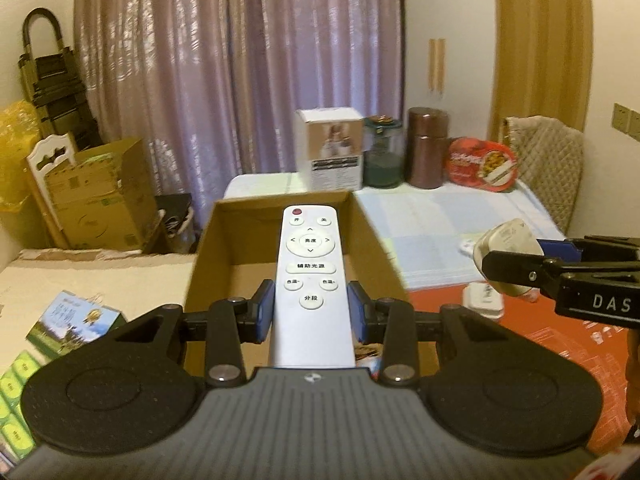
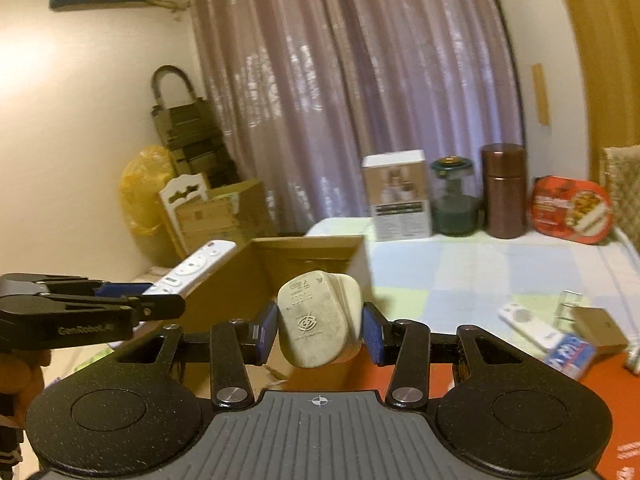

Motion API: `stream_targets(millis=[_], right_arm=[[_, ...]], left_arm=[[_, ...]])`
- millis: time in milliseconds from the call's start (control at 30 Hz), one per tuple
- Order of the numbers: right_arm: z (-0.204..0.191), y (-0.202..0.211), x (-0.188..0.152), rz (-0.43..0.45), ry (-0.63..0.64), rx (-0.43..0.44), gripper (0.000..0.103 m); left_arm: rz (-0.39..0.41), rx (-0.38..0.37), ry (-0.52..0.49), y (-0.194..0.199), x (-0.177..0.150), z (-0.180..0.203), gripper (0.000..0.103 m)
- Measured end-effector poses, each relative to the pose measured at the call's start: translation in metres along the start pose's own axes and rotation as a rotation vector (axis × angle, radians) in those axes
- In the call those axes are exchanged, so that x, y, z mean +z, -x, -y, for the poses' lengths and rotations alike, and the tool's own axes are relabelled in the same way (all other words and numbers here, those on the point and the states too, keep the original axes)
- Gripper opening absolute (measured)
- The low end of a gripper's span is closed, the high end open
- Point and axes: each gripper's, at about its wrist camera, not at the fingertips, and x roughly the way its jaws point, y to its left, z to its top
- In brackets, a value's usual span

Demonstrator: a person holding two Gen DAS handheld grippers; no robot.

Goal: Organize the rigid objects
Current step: 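Carry the remote and charger over the box and release both inside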

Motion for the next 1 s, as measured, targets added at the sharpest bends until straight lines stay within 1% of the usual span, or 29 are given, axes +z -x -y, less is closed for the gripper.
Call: stream_targets(millis=[300,633,1000], right_arm=[[-0.029,-0.05,-0.008,-0.081,0.046,0.057,0.042],[-0.037,-0.075,-0.017,-0.149,0.067,0.079,0.042],[-0.045,-0.097,-0.019,-0.185,0.104,0.084,0.042]], left_arm=[[-0.052,0.024,0.005,-0.014,-0.013,-0.029,0.033],[-0.099,0.02,-0.013,-0.033,-0.019,-0.041,0.033],[-0.144,0.017,-0.011,-0.05,-0.024,-0.05,0.033]])
